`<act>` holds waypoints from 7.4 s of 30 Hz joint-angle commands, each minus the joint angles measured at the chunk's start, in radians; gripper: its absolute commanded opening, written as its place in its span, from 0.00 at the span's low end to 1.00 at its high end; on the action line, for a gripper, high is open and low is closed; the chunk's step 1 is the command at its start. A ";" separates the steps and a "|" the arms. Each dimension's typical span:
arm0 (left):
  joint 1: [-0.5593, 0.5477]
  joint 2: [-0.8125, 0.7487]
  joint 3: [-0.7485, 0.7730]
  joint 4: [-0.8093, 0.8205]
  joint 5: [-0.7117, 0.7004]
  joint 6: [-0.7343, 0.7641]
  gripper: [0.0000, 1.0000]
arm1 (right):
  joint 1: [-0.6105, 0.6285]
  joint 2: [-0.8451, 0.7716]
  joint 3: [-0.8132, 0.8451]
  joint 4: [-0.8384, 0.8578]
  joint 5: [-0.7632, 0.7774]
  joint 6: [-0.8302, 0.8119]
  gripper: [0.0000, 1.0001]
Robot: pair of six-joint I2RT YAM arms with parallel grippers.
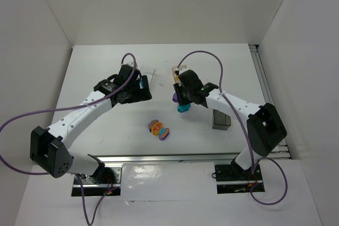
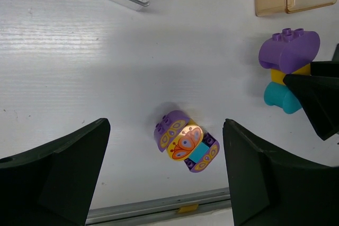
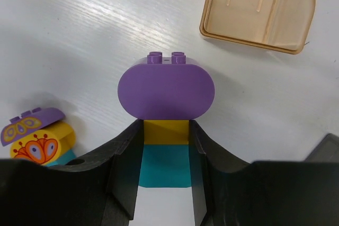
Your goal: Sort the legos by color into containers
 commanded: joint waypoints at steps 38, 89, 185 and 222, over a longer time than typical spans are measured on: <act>-0.095 0.032 -0.214 0.686 0.674 -0.172 0.94 | -0.067 -0.407 -0.165 0.114 0.017 0.484 0.41; -0.235 0.182 -0.174 0.753 0.358 -0.055 0.00 | -0.067 -0.449 -0.232 0.097 -0.020 0.613 0.41; 0.180 0.767 0.746 -0.026 -0.014 0.115 0.43 | -0.175 -0.447 -0.370 0.132 -0.022 0.576 0.16; -0.049 0.547 0.347 0.378 0.993 0.219 0.97 | -0.165 -0.535 -0.370 0.127 -0.209 0.340 0.16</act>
